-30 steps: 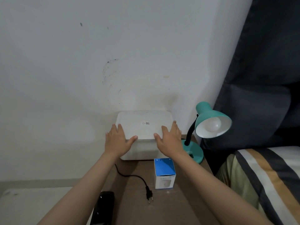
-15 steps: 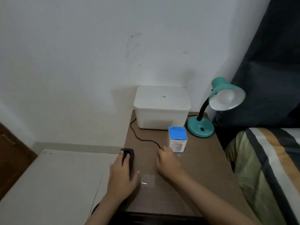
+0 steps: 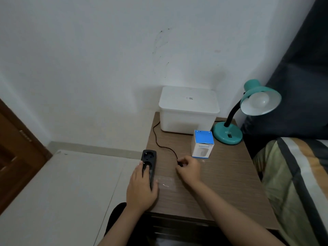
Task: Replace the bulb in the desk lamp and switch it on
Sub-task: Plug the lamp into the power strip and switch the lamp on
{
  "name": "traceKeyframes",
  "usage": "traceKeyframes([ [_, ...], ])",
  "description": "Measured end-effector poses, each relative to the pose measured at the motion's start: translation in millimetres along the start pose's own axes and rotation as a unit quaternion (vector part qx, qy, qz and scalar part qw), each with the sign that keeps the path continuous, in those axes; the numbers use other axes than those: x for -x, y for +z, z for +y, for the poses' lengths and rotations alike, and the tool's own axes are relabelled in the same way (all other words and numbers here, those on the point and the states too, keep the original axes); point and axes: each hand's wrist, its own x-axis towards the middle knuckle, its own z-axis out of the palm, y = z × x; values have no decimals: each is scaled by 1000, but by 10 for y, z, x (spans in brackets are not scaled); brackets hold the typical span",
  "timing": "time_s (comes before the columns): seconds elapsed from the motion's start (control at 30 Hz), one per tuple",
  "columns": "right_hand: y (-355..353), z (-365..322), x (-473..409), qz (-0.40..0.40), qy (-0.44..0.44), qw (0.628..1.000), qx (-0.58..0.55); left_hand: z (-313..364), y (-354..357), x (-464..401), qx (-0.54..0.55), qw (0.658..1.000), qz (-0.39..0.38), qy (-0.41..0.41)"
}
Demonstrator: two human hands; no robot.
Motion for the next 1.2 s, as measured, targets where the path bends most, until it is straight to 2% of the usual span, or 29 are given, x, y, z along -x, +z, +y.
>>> traceKeyframes([
  [0.07,14,-66,78,-2,29,995,-101,-6,10,2,1,1000,2,-1],
  [0.2,2,-232,169,-22,76,974,-214,-15,24,8,4,1000,2,-2],
  [0.33,9,-409,205,-75,122,932,-334,-15,27,7,12,1000,1,-5],
  [0.57,76,-612,103,-112,165,897,-394,-12,41,13,29,999,7,-17],
  [0.77,235,-782,37,-123,133,912,-368,-23,52,16,33,999,22,-14],
  [1.0,467,-817,-13,-29,3,981,-193,-47,56,21,46,998,31,-8],
  [1.07,498,-822,-24,-10,-27,989,-144,-46,59,23,50,998,35,-6],
  [1.2,566,-734,-44,-20,-67,994,-81,-56,74,31,50,998,42,-5],
])
